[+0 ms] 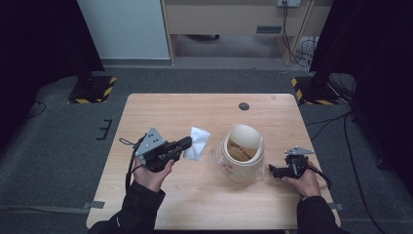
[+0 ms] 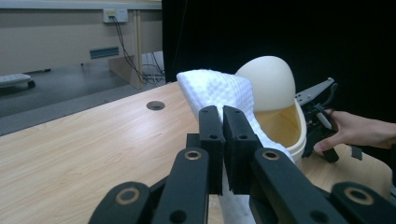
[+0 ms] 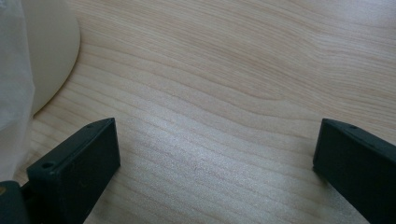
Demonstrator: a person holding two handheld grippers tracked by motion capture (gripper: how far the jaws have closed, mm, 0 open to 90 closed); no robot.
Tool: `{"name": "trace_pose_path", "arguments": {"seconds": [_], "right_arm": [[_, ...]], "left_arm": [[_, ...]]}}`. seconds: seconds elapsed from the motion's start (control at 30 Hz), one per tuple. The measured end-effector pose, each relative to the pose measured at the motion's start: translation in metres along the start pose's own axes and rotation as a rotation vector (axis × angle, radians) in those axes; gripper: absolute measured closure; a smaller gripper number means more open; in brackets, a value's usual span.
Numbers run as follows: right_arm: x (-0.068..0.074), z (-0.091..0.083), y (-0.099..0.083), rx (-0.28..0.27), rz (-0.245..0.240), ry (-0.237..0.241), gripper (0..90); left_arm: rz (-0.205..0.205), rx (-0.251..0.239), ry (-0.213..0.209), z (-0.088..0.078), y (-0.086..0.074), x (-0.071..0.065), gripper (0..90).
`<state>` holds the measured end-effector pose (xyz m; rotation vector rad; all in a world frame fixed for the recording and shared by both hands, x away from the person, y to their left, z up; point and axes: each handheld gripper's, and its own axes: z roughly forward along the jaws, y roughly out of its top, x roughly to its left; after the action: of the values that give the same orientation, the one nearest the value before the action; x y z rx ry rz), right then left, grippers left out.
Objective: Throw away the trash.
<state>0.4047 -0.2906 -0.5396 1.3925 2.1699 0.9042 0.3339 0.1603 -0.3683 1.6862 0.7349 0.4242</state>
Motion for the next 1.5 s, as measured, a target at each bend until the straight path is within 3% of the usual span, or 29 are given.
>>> {"name": "trace_pose_path", "arguments": {"seconds": [0.8, 1.0, 1.5], "right_arm": [[0.000, 0.000, 0.000, 0.001, 0.001, 0.001, 0.7], [0.000, 0.000, 0.000, 0.001, 0.001, 0.002, 0.7], [0.000, 0.000, 0.000, 0.000, -0.001, 0.002, 0.7]], "left_arm": [[0.028, 0.045, -0.121, 0.029, -0.006, -0.030, 86.5], [0.055, 0.054, -0.140, 0.043, -0.003, -0.038, 86.5], [0.067, 0.081, -0.159, 0.086, -0.005, -0.048, 86.5]]}}
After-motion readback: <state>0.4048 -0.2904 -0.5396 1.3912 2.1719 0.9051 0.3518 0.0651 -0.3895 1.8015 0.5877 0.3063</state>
